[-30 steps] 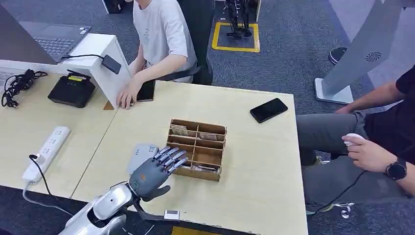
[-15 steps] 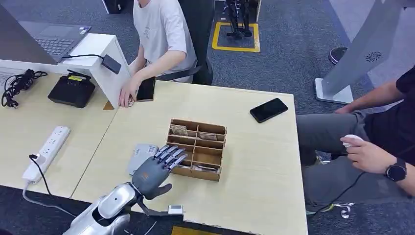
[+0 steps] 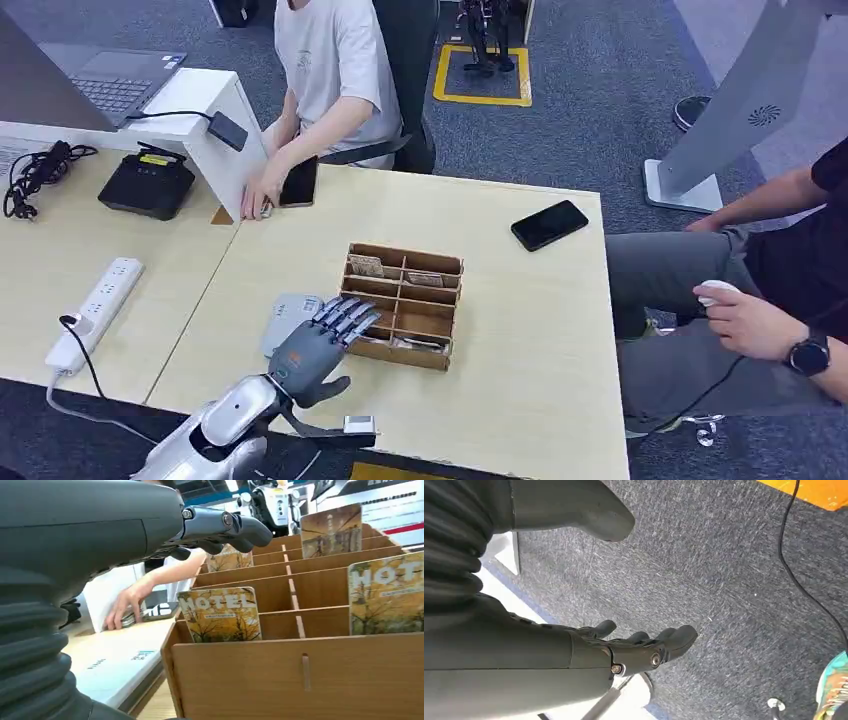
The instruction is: Pass the card to the sensor for recognition and then transmit it.
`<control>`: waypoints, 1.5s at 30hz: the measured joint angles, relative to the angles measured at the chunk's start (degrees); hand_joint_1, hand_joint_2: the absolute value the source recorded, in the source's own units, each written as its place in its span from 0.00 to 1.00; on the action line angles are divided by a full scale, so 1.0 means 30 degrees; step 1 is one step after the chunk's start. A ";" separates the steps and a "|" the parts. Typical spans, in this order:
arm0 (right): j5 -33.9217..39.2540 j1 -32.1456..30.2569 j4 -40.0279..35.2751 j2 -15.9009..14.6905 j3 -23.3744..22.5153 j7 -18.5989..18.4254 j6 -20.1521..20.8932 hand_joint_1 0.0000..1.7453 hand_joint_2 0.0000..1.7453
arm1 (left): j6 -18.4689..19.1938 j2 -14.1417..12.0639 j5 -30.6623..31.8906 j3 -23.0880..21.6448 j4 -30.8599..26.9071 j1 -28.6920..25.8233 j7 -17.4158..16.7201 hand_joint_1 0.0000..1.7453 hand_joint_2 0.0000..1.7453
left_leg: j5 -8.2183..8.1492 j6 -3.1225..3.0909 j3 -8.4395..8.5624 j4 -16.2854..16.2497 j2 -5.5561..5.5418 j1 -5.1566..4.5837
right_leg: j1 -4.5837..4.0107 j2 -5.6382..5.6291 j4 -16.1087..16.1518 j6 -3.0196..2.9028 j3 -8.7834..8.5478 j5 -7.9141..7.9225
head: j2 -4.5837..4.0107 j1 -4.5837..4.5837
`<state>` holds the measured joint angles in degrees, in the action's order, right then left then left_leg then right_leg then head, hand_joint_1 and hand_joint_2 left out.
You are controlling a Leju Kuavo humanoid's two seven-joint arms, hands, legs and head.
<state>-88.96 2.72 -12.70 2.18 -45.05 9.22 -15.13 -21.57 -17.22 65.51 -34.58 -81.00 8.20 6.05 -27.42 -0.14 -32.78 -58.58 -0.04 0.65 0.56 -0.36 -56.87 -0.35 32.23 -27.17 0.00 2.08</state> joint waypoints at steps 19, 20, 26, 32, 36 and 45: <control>0.0146 0.0051 0.0000 0.0073 0.0219 0.0029 -0.0226 0.00 1.00 | -0.0007 0.0532 0.0029 0.1159 0.0401 -0.0035 -0.0350 0.00 1.00 | 0.0000 0.0000 -0.0003 0.0000 -0.0002 0.0000 | 0.0000 0.0001 -0.0001 0.0000 0.0000 0.0000 | 0.0000 0.0000; 0.0175 0.0052 -0.0007 0.0073 0.0226 0.0037 -0.0226 0.00 1.00 | -0.0007 0.0547 0.0036 0.1195 0.0408 -0.0039 -0.0350 0.00 1.00 | 0.0000 0.0000 -0.0003 0.0000 -0.0002 0.0000 | 0.0000 0.0001 -0.0001 0.0000 0.0000 0.0000 | 0.0000 0.0007; 0.0175 0.0053 -0.0007 0.0073 0.0226 0.0037 -0.0233 0.00 1.00 | -0.0007 0.0620 0.0051 0.1268 0.0423 -0.0038 -0.0350 0.00 1.00 | 0.0000 0.0000 -0.0003 0.0000 -0.0002 0.0000 | 0.0000 0.0002 -0.0002 0.0000 0.0000 0.0000 | 0.0000 0.0007; 0.0175 0.0056 -0.0007 0.0073 0.0226 0.0036 -0.0240 0.00 1.00 | -0.0007 0.0656 0.0051 0.1283 0.0438 -0.0038 -0.0350 0.00 1.00 | 0.0000 0.0000 -0.0003 0.0000 -0.0002 0.0000 | 0.0000 0.0002 -0.0001 0.0000 0.0000 0.0000 | 0.0000 0.0000; 0.0182 0.0059 -0.0007 0.0081 0.0233 0.0044 -0.0240 0.00 1.00 | 0.0160 0.0700 -0.0211 0.1283 0.0438 -0.0080 -0.0189 0.00 1.00 | 0.0000 0.0000 -0.0004 0.0000 -0.0002 0.0000 | 0.0001 0.0002 -0.0001 0.0000 0.0000 0.0000 | 0.0000 0.0000; 0.0190 0.0067 -0.0007 0.0095 0.0262 0.0015 -0.0233 0.00 1.00 | 0.0517 0.0948 -0.0838 0.1283 0.0437 -0.0178 0.0241 0.00 1.00 | 0.0000 0.0000 -0.0003 0.0000 -0.0002 -0.0001 | 0.0001 0.0002 -0.0001 0.0000 0.0000 0.0000 | 0.0000 0.0007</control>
<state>-88.39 2.93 -12.72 2.47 -44.26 9.27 -15.82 -20.02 -14.38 62.99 -30.73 -79.69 7.66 6.78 -27.42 -0.14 -32.79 -58.58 -0.04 0.65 0.56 -0.36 -56.87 -0.35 32.23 -27.16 0.00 2.10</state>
